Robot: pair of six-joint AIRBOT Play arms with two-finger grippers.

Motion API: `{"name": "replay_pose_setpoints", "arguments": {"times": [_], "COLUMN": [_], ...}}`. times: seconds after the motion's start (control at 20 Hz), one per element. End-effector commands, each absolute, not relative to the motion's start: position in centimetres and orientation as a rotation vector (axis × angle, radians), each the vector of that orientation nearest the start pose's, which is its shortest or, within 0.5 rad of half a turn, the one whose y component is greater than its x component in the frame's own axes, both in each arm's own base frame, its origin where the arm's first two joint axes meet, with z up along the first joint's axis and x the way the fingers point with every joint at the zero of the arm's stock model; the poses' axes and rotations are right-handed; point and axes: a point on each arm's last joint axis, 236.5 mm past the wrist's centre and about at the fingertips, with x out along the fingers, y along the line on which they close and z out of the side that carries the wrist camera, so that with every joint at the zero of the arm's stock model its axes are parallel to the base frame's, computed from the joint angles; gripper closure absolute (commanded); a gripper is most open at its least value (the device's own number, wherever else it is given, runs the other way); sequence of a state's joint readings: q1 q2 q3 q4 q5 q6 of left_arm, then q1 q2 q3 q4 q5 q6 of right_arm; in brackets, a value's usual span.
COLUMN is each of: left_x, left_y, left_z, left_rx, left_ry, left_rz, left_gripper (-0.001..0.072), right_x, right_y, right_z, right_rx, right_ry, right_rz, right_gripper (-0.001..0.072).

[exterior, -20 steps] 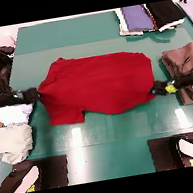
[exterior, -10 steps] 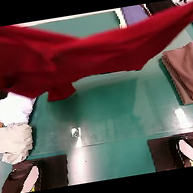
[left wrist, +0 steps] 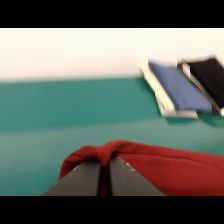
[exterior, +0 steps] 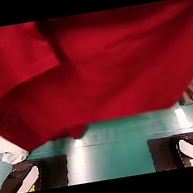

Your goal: Fold the shirts.

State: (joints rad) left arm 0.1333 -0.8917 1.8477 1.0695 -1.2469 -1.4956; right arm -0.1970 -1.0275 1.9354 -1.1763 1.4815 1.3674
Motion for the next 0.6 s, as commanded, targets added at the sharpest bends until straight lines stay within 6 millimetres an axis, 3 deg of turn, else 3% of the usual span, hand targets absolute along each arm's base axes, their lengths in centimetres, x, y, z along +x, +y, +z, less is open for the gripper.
{"name": "replay_pose_setpoints", "arguments": {"times": [0.0, 0.15, 0.25, 0.3, 0.4, 0.55], "left_x": [38.0, 43.2, 46.6, 48.4, 51.7, 54.4], "left_y": [-8.2, -10.8, -11.4, -11.3, -10.5, -9.5], "left_z": [32.2, 18.4, 10.9, 8.4, 5.2, 4.5], "left_rx": [-0.273, -0.268, -0.270, -0.302, -0.354, -0.359], "left_ry": [0.604, 0.898, 1.004, 1.017, 0.990, 0.952], "left_rz": [-0.401, -0.441, -0.405, -0.379, -0.313, -0.287], "left_gripper": [0.0678, 0.0677, 0.0677, 0.0677, 0.0677, 0.0677], "right_x": [38.2, 41.2, 42.3, 42.9, 44.9, 48.5], "right_y": [1.5, 0.3, -0.3, -0.5, -1.0, -1.4], "right_z": [27.7, 16.4, 9.5, 6.8, 3.6, 3.0], "right_rx": [0.083, 0.163, 0.205, 0.224, 0.247, 0.257], "right_ry": [0.806, 1.054, 1.187, 1.233, 1.254, 1.214], "right_rz": [0.250, 0.229, 0.213, 0.207, 0.191, 0.193], "right_gripper": [0.0697, 0.0697, 0.0697, 0.0697, 0.0697, 0.0697]}}
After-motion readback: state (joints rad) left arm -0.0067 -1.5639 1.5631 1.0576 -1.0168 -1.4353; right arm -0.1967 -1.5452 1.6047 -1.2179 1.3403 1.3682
